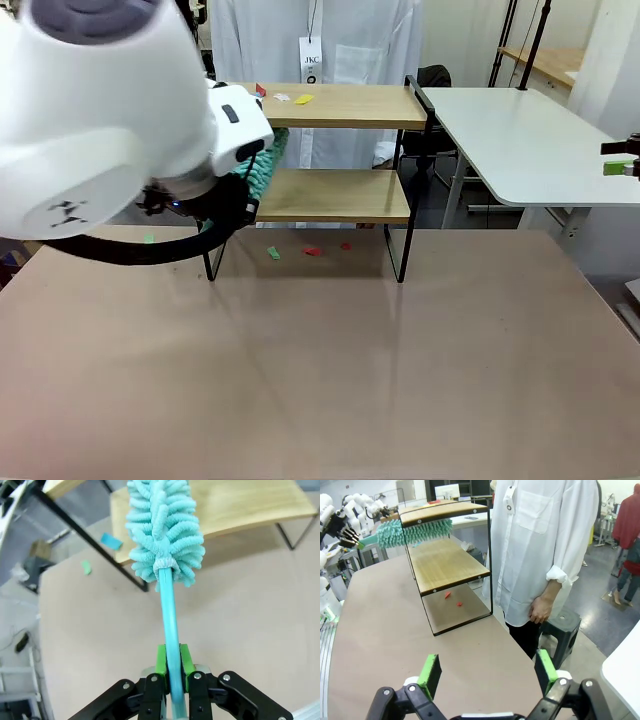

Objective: Clean the shelf.
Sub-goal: Clean the specific section of the Shelf indicated by the human with the Duster.

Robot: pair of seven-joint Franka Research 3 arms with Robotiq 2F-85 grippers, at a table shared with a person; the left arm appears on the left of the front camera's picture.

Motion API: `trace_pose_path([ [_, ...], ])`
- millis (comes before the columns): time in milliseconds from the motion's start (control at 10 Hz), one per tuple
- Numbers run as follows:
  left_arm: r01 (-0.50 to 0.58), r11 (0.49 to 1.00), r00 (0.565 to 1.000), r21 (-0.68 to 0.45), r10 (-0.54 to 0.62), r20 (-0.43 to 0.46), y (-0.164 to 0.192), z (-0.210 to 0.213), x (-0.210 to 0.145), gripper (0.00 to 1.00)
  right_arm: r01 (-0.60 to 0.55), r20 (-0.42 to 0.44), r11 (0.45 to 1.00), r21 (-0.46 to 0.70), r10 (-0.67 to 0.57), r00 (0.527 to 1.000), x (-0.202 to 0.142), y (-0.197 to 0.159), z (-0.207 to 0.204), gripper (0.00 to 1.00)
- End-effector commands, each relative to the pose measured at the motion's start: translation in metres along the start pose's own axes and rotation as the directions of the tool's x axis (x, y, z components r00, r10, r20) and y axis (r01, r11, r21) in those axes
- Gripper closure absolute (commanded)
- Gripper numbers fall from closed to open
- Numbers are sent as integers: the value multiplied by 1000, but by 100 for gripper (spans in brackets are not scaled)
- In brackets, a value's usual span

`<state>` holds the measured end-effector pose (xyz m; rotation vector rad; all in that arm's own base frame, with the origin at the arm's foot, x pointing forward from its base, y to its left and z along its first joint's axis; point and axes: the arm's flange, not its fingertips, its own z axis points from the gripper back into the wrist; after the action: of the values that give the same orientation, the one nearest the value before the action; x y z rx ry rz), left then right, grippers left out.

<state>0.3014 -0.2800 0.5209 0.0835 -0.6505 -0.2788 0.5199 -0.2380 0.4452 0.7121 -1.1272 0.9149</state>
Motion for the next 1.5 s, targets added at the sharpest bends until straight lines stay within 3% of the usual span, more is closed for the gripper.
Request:
trace_pose_path([
  [0, 116, 976, 992, -187, -122, -25, 35, 8, -15, 87, -5, -4, 1000, -7, 5, 1000, 2, 0, -1, 0],
  [200, 192, 893, 978, -406, -209, 4, 59, 11, -22, 87, -5, -4, 1000, -7, 5, 1000, 2, 0, -1, 0],
  [500, 300, 712, 935, -636, -351, 48, 100, 17, -25, 87, -5, -4, 1000, -7, 5, 1000, 2, 0, -1, 0],
  [600, 317, 665, 920, -676, -390, 48, 110, 20, -27, 87, -5, -4, 1000, -7, 5, 1000, 2, 0, -1, 0],
  [900, 373, 590, 845, -716, -535, 0, 147, 32, -25, 87, -5, -4, 1000, -7, 5, 1000, 2, 0, -1, 0],
  [1100, 441, 527, 750, -726, -662, -25, 173, 50, -28, 87, -5, -4, 1000, -7, 5, 1000, 2, 0, -1, 0],
  [1400, 546, 502, 512, -670, -834, -207, 198, 38, -38, 87, -5, -4, 1000, -7, 5, 1000, 2, 0, -1, 0],
])
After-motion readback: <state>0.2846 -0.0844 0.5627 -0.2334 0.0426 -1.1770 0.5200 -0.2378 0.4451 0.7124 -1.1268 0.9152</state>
